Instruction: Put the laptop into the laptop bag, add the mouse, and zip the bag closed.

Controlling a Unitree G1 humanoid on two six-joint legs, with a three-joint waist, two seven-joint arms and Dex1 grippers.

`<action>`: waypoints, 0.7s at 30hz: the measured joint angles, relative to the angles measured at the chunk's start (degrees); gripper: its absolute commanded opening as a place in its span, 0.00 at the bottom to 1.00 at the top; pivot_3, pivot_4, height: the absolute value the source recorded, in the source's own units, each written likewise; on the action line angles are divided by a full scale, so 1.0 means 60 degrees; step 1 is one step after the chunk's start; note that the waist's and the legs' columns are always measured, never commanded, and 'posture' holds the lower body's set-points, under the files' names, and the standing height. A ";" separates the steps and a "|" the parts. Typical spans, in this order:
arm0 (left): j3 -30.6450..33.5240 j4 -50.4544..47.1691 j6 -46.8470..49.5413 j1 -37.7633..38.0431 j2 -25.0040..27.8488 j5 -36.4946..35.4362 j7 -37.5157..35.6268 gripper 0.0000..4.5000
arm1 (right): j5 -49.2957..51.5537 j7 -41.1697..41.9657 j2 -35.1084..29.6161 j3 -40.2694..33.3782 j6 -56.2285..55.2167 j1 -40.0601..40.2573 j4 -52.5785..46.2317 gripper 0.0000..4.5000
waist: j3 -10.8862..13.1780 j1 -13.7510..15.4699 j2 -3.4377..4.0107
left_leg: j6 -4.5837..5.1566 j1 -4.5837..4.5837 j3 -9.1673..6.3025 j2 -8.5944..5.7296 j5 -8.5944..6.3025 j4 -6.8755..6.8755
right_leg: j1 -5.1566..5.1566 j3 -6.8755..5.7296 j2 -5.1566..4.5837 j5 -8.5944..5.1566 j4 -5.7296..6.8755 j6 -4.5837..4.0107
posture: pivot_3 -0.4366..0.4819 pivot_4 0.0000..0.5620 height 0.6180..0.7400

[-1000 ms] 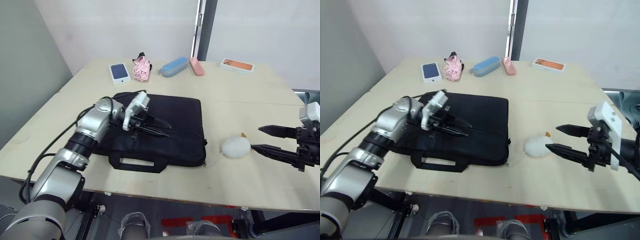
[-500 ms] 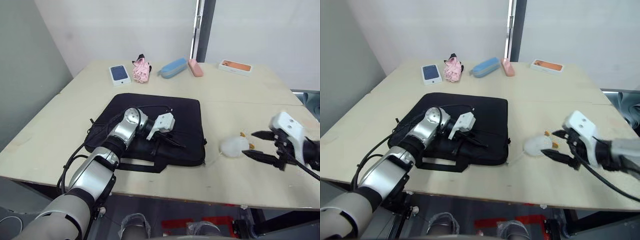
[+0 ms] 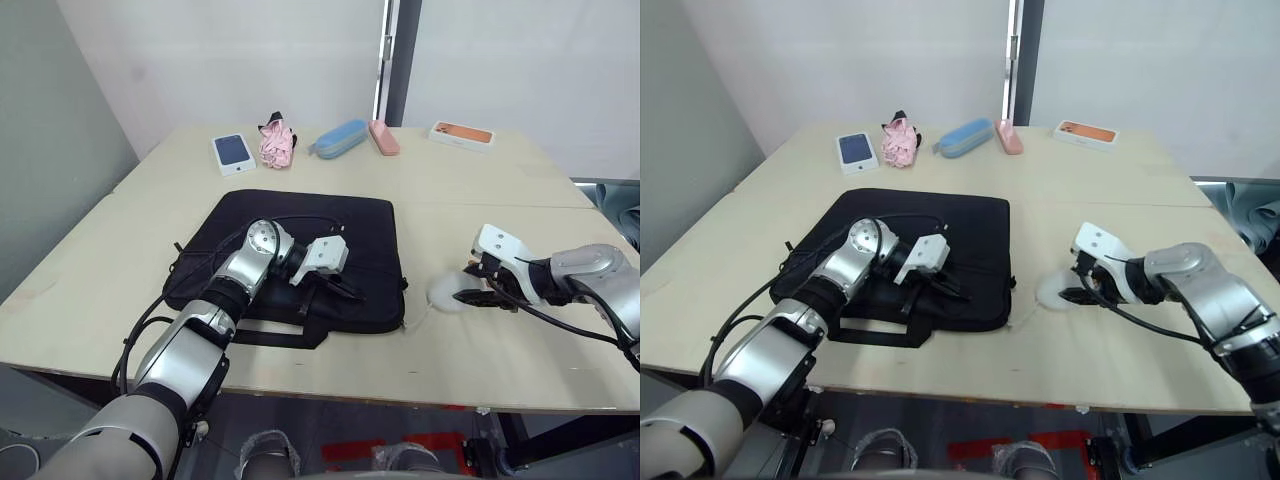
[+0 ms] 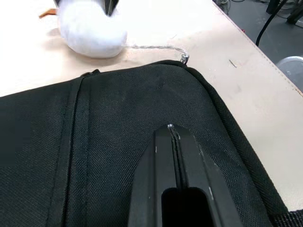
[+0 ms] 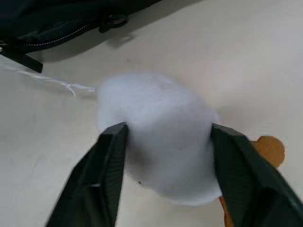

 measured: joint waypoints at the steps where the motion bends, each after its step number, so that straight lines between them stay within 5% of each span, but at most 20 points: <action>1: 0.0000 -0.0026 -0.0007 0.0008 0.0013 0.0007 0.0004 0.00 | -0.0026 0.0052 -0.0002 0.0000 -0.0002 -0.0003 0.0002 0.32 | 0.0000 -0.0001 0.0000 | 0.0001 0.0000 0.0001 0.0000 0.0000 -0.0002 | 0.0000 0.0000 0.0000 0.0000 -0.0001 0.0000 | 0.48 0.27 1.00; 5: -0.0004 -0.0107 -0.0147 0.0085 0.0094 0.0084 0.0100 0.00 | -0.0172 0.0226 0.0067 0.0053 -0.0035 -0.0002 0.0077 0.01 | -0.0001 -0.0029 0.0001 | 0.0000 0.0006 0.0006 0.0001 -0.0001 -0.0004 | 0.0001 0.0004 0.0001 0.0000 0.0000 -0.0001 | 0.48 0.27 1.00; 11: -0.0056 -0.0106 -0.0502 0.0087 0.0174 0.0337 0.0198 0.00 | -0.0423 0.0064 0.0476 0.0194 0.0048 -0.0311 0.0221 0.01 | -0.0020 -0.0103 -0.0003 | 0.0000 0.0019 0.0010 0.0001 -0.0001 -0.0007 | 0.0008 0.0010 0.0002 0.0003 0.0001 -0.0005 | 0.48 0.27 1.00; 21: -0.0318 -0.0121 -0.1626 0.0170 0.0347 0.0573 0.0219 0.00 | -0.1214 -0.0908 0.1577 0.0226 -0.0178 -0.2604 0.2685 0.01 | -0.0058 -0.0155 0.0003 | -0.0003 0.0021 0.0024 0.0008 -0.0001 -0.0035 | 0.0001 0.0015 0.0013 0.0008 -0.0017 -0.0013 | 0.48 0.27 1.00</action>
